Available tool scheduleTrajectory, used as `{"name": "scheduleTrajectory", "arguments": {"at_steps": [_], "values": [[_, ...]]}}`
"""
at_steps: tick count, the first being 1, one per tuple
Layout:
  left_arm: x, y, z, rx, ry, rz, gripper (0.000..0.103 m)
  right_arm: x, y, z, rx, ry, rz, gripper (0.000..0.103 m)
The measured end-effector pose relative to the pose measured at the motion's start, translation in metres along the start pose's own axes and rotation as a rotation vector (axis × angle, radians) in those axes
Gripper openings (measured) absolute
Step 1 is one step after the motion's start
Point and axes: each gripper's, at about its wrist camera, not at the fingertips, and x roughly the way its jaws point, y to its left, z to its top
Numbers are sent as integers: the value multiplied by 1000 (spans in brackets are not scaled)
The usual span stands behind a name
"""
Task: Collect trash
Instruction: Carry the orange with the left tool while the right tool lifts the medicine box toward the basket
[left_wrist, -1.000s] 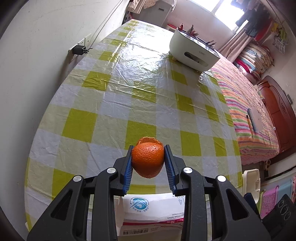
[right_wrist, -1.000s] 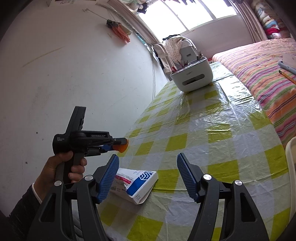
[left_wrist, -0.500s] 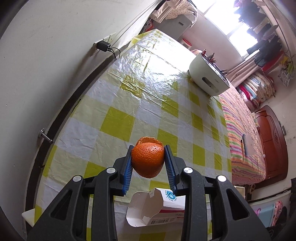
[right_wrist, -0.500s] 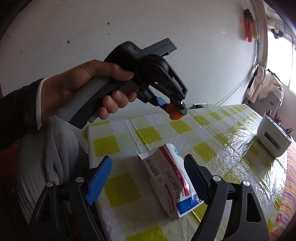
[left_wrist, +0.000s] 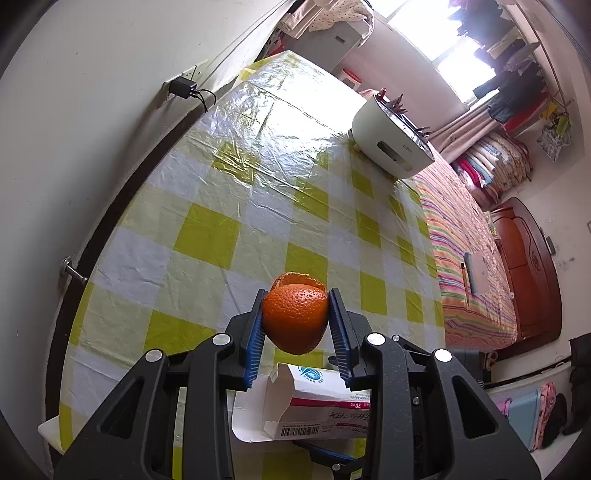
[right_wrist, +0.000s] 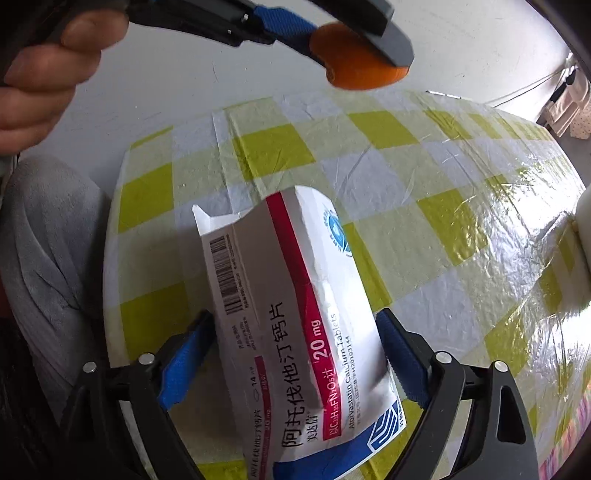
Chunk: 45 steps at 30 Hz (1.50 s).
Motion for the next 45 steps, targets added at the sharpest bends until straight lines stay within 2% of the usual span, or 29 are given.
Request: {"name": "scheduleTrajectory", "arguments": {"at_steps": [4,5,11,16,21,32,34,45], "values": [[-1,2,0,-10,-4,-1,32,-4,-6,-11,51,-50,-6,86],[-1,3,0,-13,-6,1,32,-6,-5,-15,58,-72,-8,82],[-2,0,0,-14,-15,6,32,-30,0,-48,173,-229,-51,76],[-2,-9,-1,3,-28,-3,32,-58,-7,-65,347,-386,-71,75],[3,-22,-2,32,-28,-5,32,-86,-16,-88,474,-491,-119,75],[9,-58,-12,125,-74,24,32,-142,-29,-133,664,-698,-276,75],[10,-64,-15,136,-81,29,32,-152,-31,-145,701,-726,-323,75],[21,-99,-23,210,-121,58,32,-209,-32,-209,890,-875,-459,75]]}}
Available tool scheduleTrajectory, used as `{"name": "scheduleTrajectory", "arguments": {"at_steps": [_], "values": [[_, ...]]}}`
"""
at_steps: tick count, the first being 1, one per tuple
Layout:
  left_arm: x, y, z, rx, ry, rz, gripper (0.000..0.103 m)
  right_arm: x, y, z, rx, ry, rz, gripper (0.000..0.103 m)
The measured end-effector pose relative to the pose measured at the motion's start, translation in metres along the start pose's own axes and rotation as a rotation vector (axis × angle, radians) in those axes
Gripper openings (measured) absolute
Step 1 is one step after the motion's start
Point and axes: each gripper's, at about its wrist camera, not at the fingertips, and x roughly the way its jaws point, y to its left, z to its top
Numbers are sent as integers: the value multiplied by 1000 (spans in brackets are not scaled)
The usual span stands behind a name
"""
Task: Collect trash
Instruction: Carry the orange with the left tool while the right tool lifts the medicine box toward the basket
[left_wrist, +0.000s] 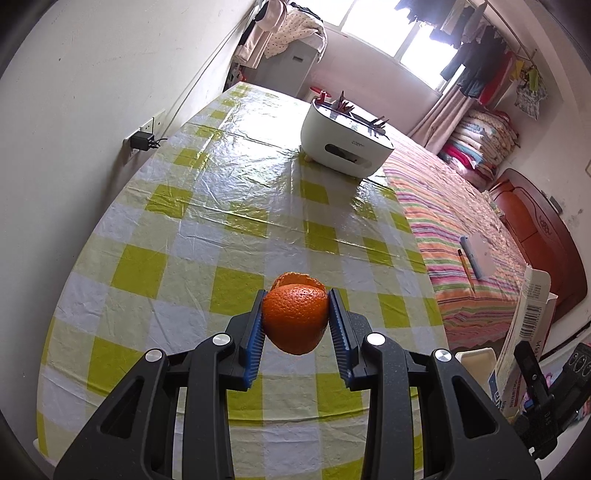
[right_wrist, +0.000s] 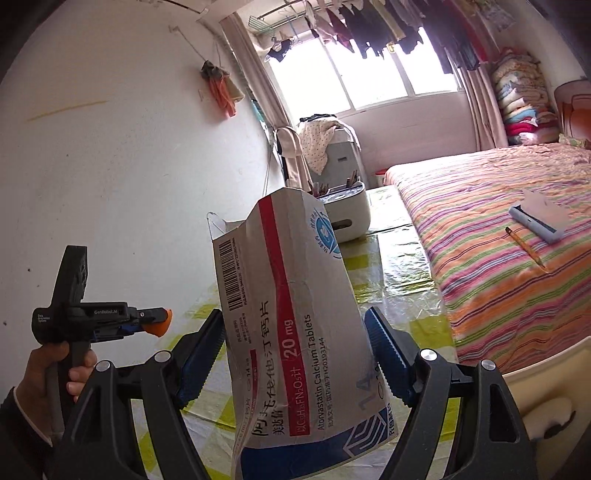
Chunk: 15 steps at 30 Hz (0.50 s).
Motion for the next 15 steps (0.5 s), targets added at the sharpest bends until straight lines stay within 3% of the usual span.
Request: {"name": "scheduleTrajectory", "arguments": {"at_steps": [15], "values": [[18,-51,-14,116,20,-8,32,-60,-45,17,66,-147,-115,75]]}}
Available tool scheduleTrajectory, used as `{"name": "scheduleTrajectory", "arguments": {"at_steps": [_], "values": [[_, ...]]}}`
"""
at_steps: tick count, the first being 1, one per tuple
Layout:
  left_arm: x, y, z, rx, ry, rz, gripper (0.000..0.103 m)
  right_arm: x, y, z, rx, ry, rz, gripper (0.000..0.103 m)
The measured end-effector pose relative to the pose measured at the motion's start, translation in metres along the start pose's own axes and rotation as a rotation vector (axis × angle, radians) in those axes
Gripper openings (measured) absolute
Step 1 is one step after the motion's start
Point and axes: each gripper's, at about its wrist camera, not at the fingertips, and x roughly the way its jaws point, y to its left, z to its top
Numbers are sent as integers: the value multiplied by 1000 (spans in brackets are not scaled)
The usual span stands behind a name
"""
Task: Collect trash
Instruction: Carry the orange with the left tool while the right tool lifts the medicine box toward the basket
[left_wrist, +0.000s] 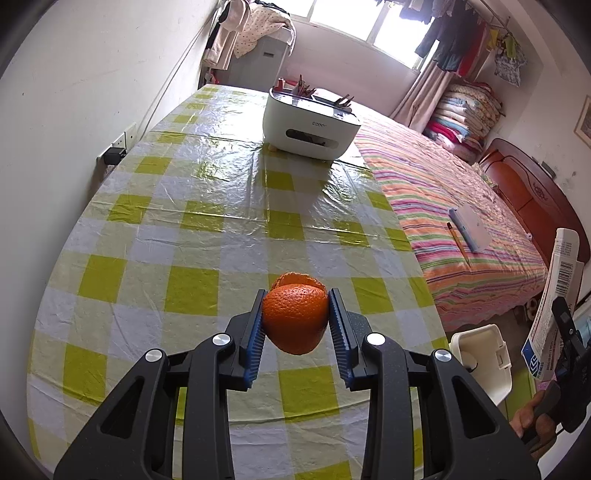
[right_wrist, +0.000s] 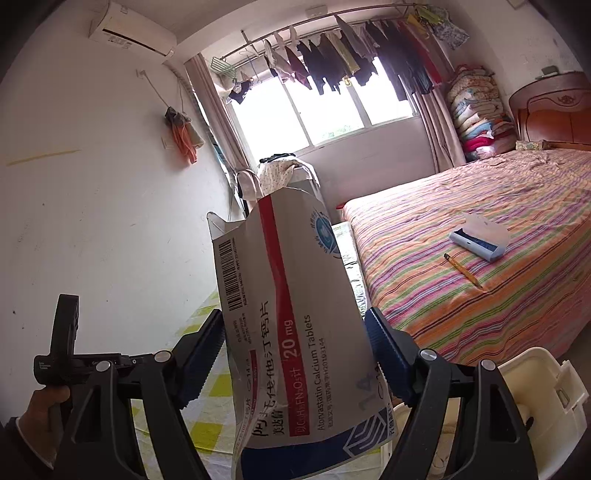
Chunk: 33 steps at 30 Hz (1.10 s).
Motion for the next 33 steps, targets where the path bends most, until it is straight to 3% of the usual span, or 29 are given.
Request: {"name": "scheduleTrajectory", "arguments": {"at_steps": [14,33], "values": [[-1,-30,-13,59,4,-57,32,-21,-27,7,17,-39,-38,75],[11,-134,-65,214,75,-244,32,-41,-67,4,77,-48,-131,75]]}}
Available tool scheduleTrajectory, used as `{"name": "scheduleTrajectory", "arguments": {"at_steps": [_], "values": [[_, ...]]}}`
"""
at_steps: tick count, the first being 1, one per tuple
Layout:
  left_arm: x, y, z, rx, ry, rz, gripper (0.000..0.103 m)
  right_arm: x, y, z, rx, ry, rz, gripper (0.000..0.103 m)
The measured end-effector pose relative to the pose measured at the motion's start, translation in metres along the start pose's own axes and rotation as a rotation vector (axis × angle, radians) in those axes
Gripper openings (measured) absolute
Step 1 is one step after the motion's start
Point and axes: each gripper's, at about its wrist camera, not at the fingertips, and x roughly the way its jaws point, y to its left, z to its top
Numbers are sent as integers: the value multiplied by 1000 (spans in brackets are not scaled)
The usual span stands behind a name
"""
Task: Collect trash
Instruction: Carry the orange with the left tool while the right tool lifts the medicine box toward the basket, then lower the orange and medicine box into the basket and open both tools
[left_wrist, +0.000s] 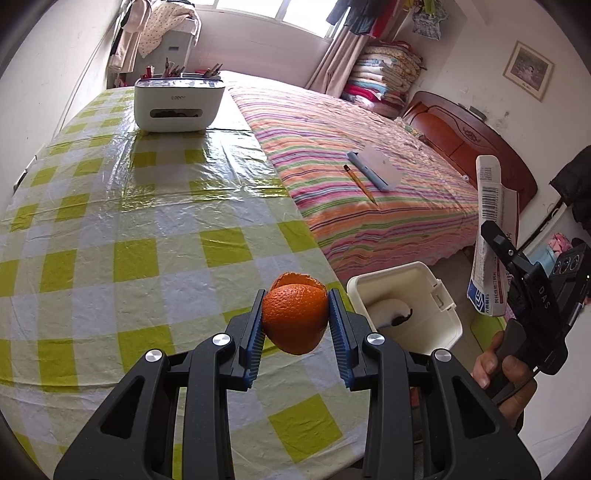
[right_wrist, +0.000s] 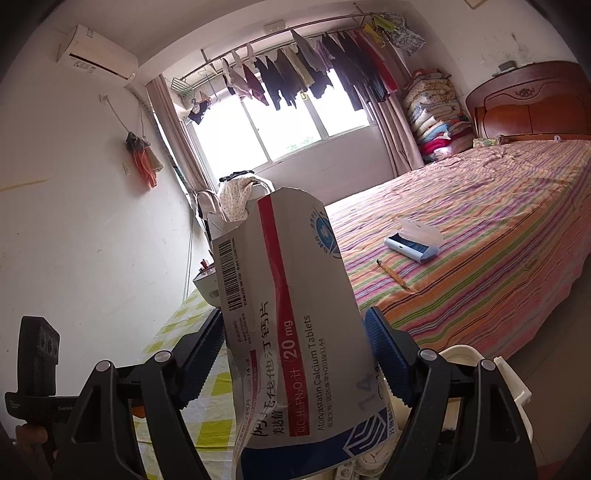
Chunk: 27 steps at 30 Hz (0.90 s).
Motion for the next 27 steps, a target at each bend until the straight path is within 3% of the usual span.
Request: {"name": "scheduleTrajectory", "arguments": {"at_steps": [12,22,27], "values": [[27,-58,-11,67,48,-91,32,-5,-28,-7,41,17,-71,75],[45,-93,-12,129,73,-96,32,-2,-44,-10,65,22,-119,76],[49,-102,-9,146,77,-92,32,6,-55,-12,142,72,-105,77]]}}
